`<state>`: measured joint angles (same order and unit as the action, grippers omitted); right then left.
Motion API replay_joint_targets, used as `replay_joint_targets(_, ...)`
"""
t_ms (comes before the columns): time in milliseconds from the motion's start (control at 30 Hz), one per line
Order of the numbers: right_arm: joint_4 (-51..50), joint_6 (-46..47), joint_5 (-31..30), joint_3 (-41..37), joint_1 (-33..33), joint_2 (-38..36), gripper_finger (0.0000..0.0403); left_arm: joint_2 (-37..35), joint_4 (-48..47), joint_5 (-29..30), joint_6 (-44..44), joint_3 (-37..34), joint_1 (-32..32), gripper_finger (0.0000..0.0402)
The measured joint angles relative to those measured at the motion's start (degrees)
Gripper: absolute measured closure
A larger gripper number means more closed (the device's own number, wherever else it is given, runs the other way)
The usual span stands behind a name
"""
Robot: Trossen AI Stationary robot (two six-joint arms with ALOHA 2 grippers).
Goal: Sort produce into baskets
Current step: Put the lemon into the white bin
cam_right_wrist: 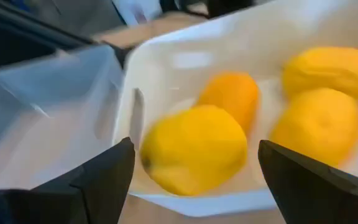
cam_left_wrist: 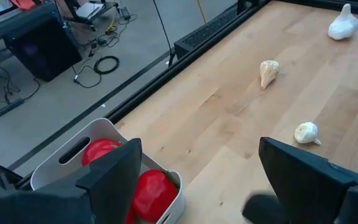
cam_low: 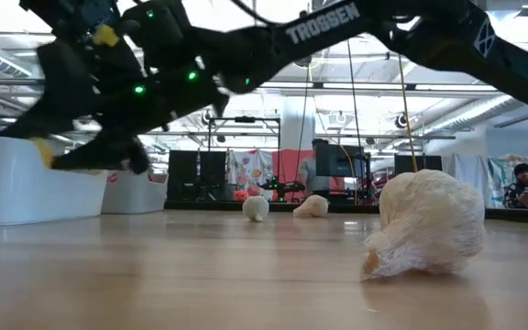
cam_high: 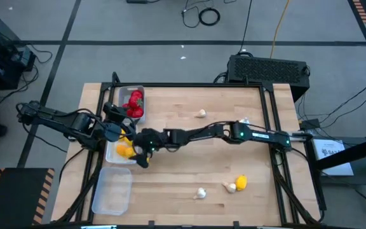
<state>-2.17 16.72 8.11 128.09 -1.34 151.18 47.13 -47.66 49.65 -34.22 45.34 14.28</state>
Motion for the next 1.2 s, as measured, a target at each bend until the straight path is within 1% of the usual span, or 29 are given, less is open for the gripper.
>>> replay_joint_targets(167,-14.59,-3.47,-0.60,0.00,0.82,-5.28,0.0076,0.90,0.00,0.06,0.02,0.00,-0.02,0.0070)
replay_joint_targets(300,-24.12,-6.41,-0.58,0.00,0.94,-9.65,0.0076,2.14,0.05,0.11,0.03,0.00,-0.02,0.0070)
replay_joint_targets(533,-32.86,-8.23,-0.63,-0.02,0.35,-15.80,0.0077,4.39,-0.15,0.75,0.45,0.00,-0.01,0.0070)
replay_joint_targets(633,-43.89,-7.94,-0.51,0.00,-0.94,-18.62,0.0077,5.48,-1.27,0.54,0.09,0.02,0.06,0.0070)
replay_joint_targets(767,-66.46,-6.10,-0.15,0.00,-3.65,-20.50,0.0077,6.74,-0.90,-0.83,-0.02,-1.10,0.95,0.0070)
replay_joint_targets(867,-81.42,-2.43,-0.23,-0.02,-6.56,-20.55,0.0077,7.39,4.39,-0.91,0.02,-2.96,1.96,0.0070)
replay_joint_targets(933,-87.49,1.43,-0.29,-0.40,-9.01,-20.50,0.0077,7.86,10.27,-0.99,0.48,-4.57,2.78,0.0070)
replay_joint_targets(1100,-87.70,8.02,-0.44,-1.78,-16.70,-20.53,0.0077,10.30,24.65,-2.16,7.36,-7.09,5.32,0.0070)
replay_joint_targets(1200,-87.82,10.97,-0.46,-2.38,-21.41,-21.01,0.0077,12.15,30.32,-3.17,11.18,-8.01,6.36,0.0070)
